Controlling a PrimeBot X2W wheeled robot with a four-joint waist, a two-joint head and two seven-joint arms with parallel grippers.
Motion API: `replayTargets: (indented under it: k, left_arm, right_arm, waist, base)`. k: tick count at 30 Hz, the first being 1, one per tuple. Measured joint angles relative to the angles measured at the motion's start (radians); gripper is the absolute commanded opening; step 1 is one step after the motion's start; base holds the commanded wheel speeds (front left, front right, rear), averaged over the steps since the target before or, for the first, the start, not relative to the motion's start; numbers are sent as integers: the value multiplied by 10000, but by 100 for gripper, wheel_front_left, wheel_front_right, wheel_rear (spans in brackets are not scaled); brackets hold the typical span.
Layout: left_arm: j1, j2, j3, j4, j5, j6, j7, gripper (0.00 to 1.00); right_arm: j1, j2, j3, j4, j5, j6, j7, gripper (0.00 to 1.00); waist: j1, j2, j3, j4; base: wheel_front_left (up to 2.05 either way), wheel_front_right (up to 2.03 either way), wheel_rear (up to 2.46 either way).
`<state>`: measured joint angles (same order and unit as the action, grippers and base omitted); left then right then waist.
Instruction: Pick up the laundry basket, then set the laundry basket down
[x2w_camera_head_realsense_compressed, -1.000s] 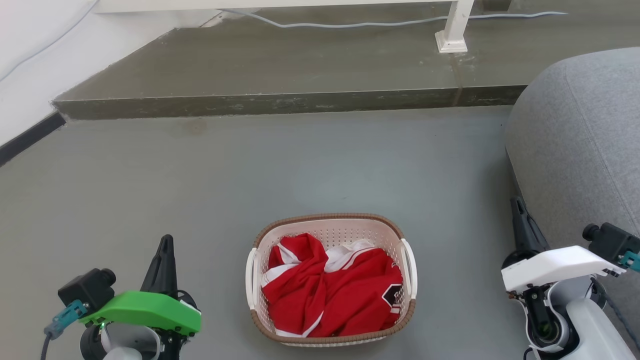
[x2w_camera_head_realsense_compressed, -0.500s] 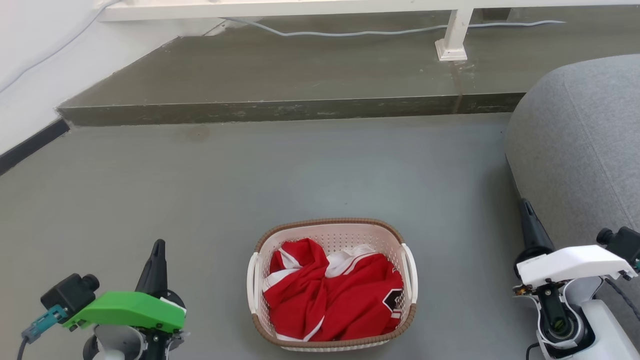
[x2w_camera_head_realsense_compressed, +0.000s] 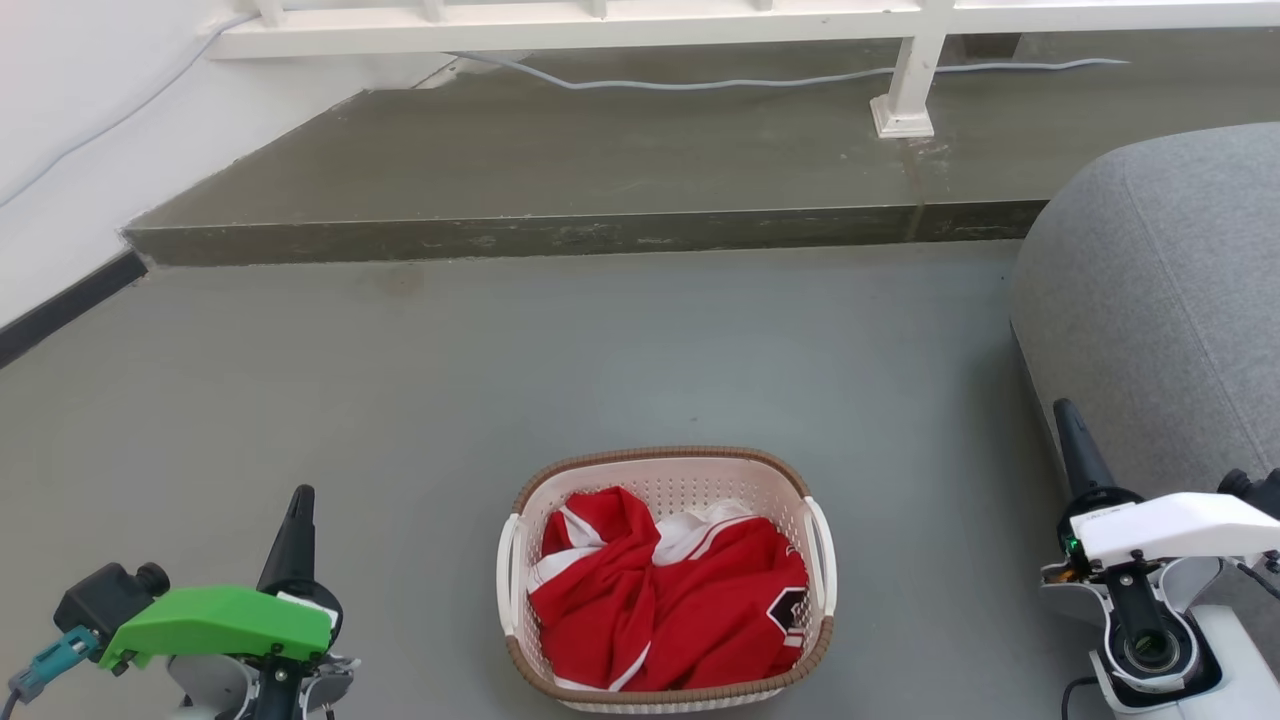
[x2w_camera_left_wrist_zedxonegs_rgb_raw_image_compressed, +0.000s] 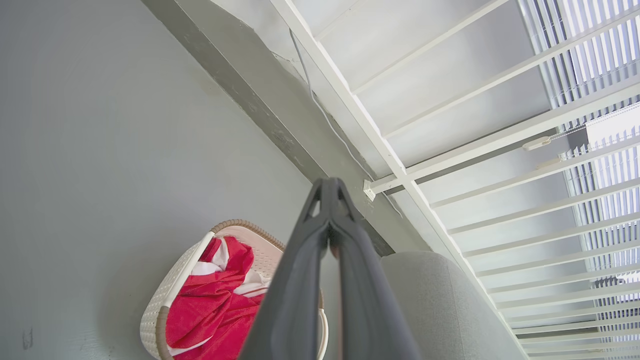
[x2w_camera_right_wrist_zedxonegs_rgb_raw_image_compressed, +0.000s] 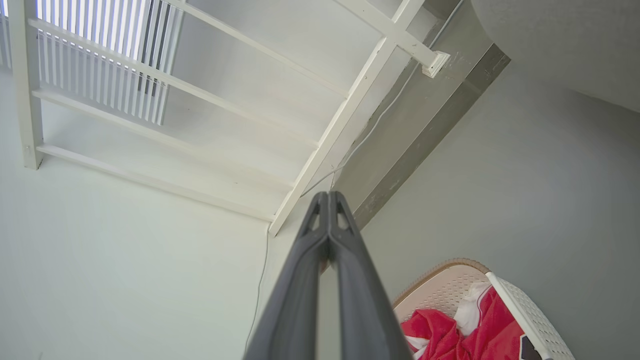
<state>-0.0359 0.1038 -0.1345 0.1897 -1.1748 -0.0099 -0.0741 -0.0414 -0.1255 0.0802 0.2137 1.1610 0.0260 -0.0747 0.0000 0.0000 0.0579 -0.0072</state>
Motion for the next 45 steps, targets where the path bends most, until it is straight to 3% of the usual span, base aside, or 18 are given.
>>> replayTargets:
  k: [38,45]
  left_arm:
    - [-47,-10,1110,608,-4918,-999,1026,0]
    - [-51,-12,1181,642,-5033,-1057,1089,0]
  right_arm:
    - [-103,265,-1197,435,5007,834,1074,0]
    - [-105,280,-1250,499,5114,880,1122,0]
  waist:
    - [0,0,-537,70]
    - [0,0,-545,72]
  base:
    - [0,0,0]
    - [0,0,0]
